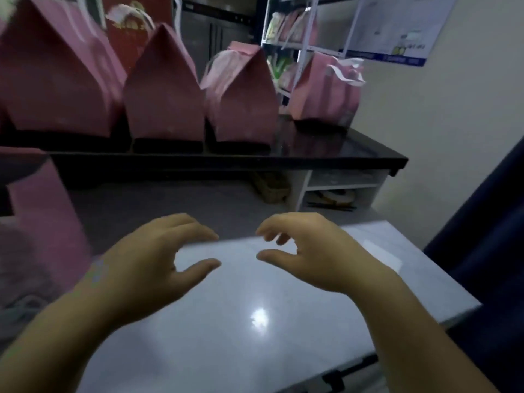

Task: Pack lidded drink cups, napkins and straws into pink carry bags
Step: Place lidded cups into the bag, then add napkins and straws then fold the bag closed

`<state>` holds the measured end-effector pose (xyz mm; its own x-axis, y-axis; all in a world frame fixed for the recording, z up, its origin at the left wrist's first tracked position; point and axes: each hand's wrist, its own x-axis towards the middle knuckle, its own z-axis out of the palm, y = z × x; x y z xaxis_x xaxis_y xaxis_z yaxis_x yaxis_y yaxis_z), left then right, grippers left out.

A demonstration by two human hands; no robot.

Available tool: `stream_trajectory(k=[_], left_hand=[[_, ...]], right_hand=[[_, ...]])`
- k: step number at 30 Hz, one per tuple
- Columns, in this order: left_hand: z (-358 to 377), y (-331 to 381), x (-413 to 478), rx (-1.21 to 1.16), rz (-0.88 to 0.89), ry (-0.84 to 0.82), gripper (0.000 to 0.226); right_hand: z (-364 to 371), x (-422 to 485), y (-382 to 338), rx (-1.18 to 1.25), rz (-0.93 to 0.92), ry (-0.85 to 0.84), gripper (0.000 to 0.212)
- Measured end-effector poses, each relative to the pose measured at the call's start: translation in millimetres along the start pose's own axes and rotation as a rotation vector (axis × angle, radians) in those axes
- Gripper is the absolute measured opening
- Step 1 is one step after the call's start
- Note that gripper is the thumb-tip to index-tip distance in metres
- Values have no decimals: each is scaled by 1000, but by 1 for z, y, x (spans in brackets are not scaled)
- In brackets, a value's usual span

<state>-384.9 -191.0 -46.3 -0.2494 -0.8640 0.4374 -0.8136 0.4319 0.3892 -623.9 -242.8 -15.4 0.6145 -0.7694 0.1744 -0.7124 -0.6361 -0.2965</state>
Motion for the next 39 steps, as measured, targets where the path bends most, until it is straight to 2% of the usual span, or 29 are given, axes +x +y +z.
stream_trajectory(k=[7, 16, 20, 24, 29, 31, 33, 35, 39], left_hand=[[121, 65, 41, -127, -52, -151, 34], [244, 88, 101, -260, -133, -310, 14], [295, 93, 143, -321, -170, -352, 13], [343, 102, 185, -344, -149, -425, 20], [392, 110, 221, -271, -57, -443, 38], [403, 113, 226, -224, -28, -465, 44], [407, 115, 227, -189, -11, -457, 39], [405, 116, 226, -165, -52, -437, 32], [400, 112, 227, -120, -137, -410, 39]], right_hand=[[4, -83, 118, 14, 317, -47, 30], [20, -128, 256, -16, 692, -85, 34], [28, -125, 318, -7, 815, -81, 37], [39, -111, 373, 62, 916, -26, 52], [55, -93, 422, 115, 952, -13, 65], [60, -88, 432, 143, 941, -31, 58], [62, -82, 439, 205, 929, -5, 47], [62, -75, 445, 279, 909, 36, 36], [62, -63, 451, 341, 822, 77, 25]])
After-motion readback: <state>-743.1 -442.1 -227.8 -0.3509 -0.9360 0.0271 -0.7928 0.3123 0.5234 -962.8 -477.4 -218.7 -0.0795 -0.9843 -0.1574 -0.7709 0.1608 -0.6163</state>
